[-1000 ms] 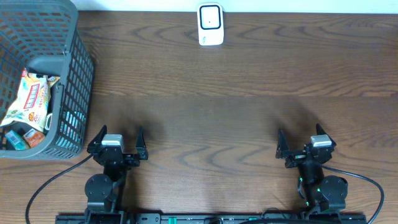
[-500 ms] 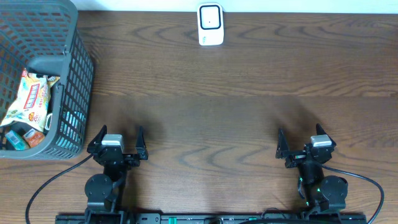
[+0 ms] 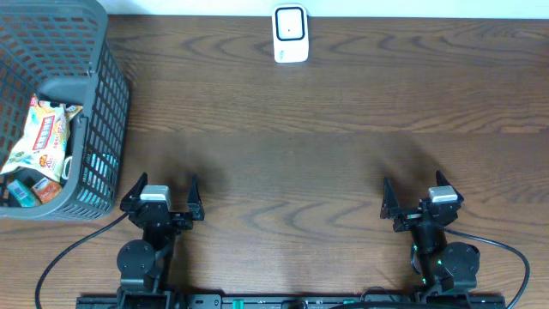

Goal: Scan the item barcode

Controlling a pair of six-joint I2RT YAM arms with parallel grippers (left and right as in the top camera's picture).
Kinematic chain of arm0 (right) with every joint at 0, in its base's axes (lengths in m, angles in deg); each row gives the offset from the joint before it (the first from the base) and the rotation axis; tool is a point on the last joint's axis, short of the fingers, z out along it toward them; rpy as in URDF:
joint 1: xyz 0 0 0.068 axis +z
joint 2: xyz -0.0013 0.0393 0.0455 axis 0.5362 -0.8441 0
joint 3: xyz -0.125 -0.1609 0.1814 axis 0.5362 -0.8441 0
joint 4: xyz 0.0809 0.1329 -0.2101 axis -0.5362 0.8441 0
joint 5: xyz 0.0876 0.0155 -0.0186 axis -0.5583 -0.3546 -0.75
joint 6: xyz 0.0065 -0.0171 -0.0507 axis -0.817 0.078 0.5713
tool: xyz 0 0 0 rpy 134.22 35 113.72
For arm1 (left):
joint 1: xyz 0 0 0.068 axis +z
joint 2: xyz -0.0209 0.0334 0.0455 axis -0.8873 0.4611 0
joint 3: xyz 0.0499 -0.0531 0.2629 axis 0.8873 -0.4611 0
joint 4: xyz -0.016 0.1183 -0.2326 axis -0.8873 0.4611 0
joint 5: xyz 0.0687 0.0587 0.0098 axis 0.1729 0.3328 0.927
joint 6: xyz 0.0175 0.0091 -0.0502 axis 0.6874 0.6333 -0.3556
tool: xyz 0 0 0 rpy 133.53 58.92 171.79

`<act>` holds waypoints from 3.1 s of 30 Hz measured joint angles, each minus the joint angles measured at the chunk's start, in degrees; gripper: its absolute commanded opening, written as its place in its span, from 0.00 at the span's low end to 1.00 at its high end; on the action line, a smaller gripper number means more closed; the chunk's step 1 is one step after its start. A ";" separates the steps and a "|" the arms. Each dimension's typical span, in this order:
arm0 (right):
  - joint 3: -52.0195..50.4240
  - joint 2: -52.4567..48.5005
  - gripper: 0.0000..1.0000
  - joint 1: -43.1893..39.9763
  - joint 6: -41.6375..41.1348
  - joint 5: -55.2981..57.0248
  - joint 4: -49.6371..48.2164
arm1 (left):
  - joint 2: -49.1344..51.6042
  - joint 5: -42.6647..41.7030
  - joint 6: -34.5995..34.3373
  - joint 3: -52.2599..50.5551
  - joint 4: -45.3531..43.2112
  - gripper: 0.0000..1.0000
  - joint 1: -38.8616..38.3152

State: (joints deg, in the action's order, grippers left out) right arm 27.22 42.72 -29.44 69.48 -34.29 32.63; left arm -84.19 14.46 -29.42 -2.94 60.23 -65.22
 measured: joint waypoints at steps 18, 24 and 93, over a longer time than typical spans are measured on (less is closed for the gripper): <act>0.00 0.00 0.99 0.00 0.00 -0.02 0.00 | 0.00 0.00 -0.02 0.00 0.00 0.98 0.00; 0.00 0.00 0.99 0.00 0.00 0.00 0.02 | 0.02 -5.79 -4.50 0.00 -1.27 0.98 0.00; -0.04 0.00 0.99 0.00 0.00 0.00 -0.04 | 103.14 9.53 15.47 98.88 49.44 0.98 36.00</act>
State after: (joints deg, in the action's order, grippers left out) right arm 27.18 42.72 -29.44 69.48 -34.29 32.58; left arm 18.96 23.99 -13.94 95.94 109.67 -29.22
